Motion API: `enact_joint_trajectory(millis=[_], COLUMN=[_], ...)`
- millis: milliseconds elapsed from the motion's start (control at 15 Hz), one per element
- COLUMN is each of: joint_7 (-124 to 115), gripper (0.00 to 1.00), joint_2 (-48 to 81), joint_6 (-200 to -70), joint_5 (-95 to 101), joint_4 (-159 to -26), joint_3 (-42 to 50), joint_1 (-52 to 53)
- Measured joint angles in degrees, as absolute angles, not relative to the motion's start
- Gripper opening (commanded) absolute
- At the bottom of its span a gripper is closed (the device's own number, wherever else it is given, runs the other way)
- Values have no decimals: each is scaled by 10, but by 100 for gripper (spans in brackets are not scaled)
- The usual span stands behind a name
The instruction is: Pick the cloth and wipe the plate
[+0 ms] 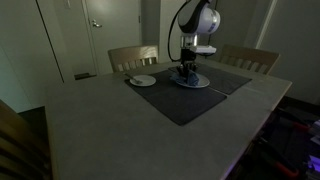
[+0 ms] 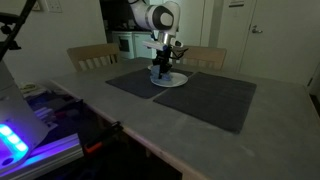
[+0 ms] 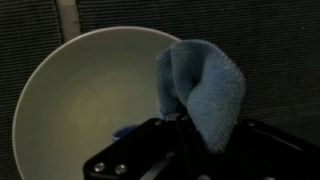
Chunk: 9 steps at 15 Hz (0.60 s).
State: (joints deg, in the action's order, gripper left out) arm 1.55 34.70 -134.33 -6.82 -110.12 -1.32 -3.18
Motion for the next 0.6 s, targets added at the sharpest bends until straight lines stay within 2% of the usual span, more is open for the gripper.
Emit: enact_joint_trajectory(millis=[600], joint_7=[-106], gripper=[3], joint_2=[349], joint_6=[-1316], joint_5=[38], joint_4=[-1096], joint_3=[64], joint_1=[0])
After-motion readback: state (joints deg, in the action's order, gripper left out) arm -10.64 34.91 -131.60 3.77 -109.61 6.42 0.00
